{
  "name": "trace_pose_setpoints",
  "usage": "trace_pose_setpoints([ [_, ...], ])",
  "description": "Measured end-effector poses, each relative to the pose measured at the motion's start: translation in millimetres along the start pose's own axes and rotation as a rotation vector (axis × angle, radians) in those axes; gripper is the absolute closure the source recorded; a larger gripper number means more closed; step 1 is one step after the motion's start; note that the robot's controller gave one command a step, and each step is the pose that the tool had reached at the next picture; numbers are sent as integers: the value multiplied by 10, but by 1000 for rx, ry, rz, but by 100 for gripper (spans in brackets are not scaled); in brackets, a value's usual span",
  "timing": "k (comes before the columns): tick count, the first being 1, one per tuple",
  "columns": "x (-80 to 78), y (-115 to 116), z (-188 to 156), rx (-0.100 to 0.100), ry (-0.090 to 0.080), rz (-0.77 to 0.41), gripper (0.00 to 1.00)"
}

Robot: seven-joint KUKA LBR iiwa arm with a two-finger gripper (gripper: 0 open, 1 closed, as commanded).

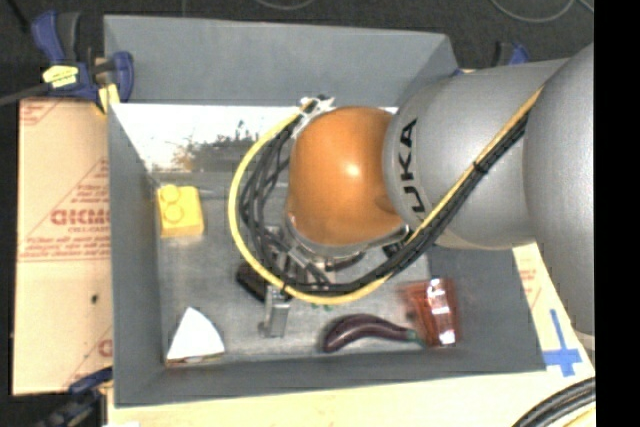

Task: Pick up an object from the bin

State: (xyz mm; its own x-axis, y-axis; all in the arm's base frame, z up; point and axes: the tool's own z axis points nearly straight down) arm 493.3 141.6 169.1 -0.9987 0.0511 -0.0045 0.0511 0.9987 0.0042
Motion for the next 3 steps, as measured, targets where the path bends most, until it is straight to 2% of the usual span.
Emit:
trace_pose_setpoints([
  [1,-30,-138,489,2,0,72,0],
  [2,-57,-319,697,2,6,8,0],
  [3,-437,-692,975,-1,-6,146,100],
])
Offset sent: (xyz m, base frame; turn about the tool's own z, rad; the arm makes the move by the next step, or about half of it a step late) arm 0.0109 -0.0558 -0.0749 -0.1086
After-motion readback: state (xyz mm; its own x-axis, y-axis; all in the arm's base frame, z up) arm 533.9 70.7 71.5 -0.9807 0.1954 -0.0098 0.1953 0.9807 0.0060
